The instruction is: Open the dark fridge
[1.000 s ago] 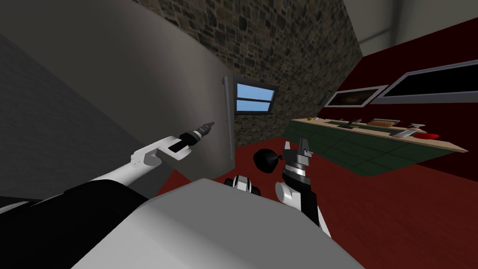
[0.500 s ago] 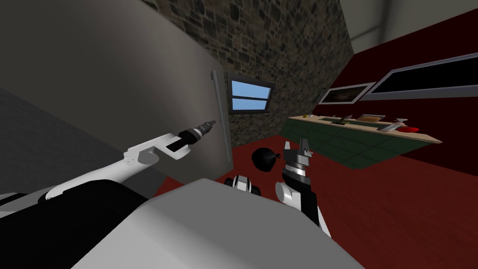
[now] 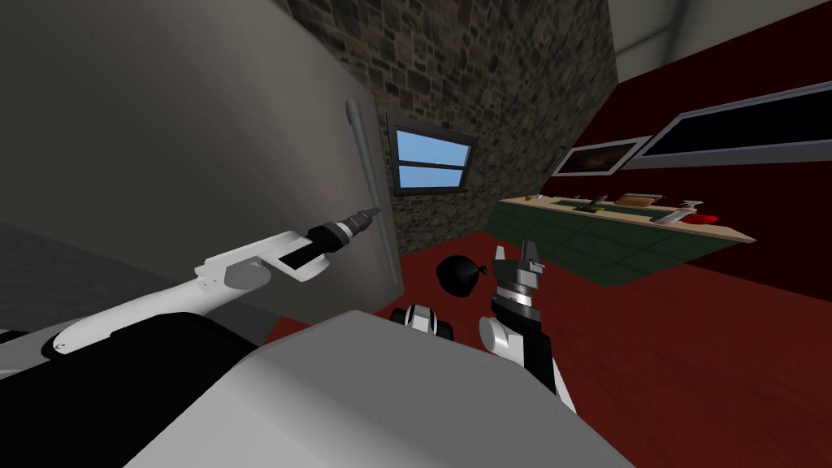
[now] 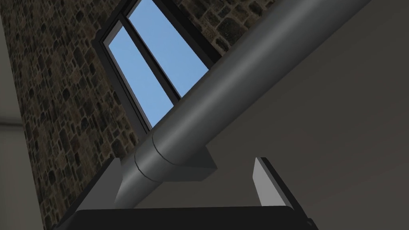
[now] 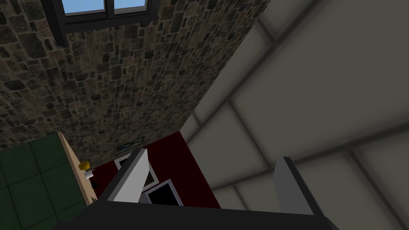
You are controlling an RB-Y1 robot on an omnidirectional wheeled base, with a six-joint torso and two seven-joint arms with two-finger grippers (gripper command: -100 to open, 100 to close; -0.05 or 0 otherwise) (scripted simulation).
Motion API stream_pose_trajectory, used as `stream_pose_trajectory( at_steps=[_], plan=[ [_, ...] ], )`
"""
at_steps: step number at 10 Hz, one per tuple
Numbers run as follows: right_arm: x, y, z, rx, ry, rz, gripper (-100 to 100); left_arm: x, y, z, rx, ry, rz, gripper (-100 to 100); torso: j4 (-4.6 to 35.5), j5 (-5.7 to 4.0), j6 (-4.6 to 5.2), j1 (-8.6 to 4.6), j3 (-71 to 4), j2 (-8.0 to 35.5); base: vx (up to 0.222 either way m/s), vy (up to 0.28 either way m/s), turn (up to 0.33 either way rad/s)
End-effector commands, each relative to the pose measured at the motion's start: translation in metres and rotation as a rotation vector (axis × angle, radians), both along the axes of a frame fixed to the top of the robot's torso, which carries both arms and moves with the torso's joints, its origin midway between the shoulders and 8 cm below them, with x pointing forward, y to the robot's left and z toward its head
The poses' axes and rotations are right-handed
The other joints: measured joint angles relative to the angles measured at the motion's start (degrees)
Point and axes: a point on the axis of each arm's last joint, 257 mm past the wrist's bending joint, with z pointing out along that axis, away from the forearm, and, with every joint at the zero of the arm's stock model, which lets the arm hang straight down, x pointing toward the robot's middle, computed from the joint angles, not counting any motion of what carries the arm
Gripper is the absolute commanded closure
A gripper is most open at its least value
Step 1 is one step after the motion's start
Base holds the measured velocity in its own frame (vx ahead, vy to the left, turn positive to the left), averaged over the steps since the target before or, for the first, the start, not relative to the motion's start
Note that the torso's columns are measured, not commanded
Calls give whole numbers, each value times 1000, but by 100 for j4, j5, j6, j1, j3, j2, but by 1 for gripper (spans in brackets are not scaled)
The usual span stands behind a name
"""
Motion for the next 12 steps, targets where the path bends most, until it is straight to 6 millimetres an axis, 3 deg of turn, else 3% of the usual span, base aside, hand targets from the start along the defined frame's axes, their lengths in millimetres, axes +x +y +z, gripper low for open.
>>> stream_pose_trajectory(
  at_steps=[1, 2, 5, 7, 10, 12],
  plan=[
    [0, 0, 0, 0, 0, 0, 0, 0, -1, 0, 0, 0, -2, -100, 0, 1, -3, 3, 1, 2, -5, 3, 11],
    [0, 0, 0, 0, 0, 0, 0, 0, -1, 0, 0, 0, -2, 100, 2, 4, -8, 8, 4, 4, 0, 0, 0],
    [0, 0, 0, 0, 0, 0, 0, 14, 8, 40, -73, -137, -27, 100, 7, 25, -25, 56, 17, 23, -106, -42, 161],
    [0, 0, 0, 0, 0, 0, 0, 12, -1, 45, -54, -160, -66, 100, 0, 12, -17, 29, -1, -7, 3, -4, -25],
    [0, 0, 0, 0, 0, 0, 0, 26, 15, 73, -119, -260, -71, 100, 18, 6, -18, 9, 35, 48, -78, -40, 153],
    [0, 0, 0, 0, 0, 0, 0, 21, 2, 77, -90, -282, -121, 100, 7, 11, -18, 27, 13, 14, -20, -1, -10]
  ],
)
